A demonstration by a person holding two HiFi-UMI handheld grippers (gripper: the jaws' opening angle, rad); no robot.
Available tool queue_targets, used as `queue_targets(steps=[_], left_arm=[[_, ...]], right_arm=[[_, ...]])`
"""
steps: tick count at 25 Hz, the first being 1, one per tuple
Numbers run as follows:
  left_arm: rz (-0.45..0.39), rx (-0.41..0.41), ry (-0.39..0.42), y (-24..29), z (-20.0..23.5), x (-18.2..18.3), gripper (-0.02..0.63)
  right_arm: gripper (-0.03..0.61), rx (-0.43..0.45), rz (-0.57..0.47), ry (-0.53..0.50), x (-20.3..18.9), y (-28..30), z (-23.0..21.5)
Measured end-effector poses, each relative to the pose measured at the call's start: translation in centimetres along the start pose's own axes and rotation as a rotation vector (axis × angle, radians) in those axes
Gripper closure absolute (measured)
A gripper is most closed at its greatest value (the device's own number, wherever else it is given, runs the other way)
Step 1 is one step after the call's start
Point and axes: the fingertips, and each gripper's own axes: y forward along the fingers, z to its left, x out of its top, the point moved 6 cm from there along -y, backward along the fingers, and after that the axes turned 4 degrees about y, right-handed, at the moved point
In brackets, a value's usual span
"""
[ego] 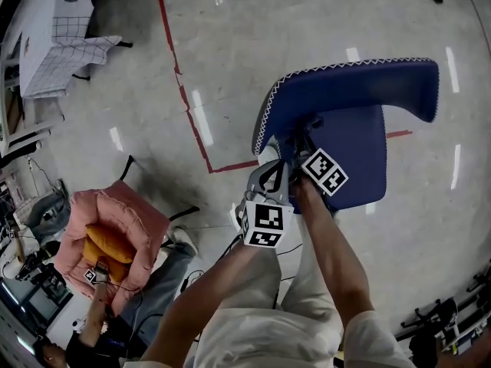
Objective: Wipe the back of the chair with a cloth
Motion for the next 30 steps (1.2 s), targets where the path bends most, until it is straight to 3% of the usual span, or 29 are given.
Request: queue_targets(steps=[9,14,30], left_arm=[[0.020,-0.020,0.009,0.5,0.6,-0.6,0.614],[0.029,-0.024,0.005,0.5,0.3,-0.8,0.614],[0.016,0.065,-0.037,-0.8,0.2,0.9,0.614]], right_arm=[[0.491,-0.029,-0.064,0.204,-1.3,2.8,-2.0],[0.491,0.011,-0.081,0.290,-1.4,3.1,-1.7],[0.492,0.114,0.007,0.145,0.5,1.4,2.2]])
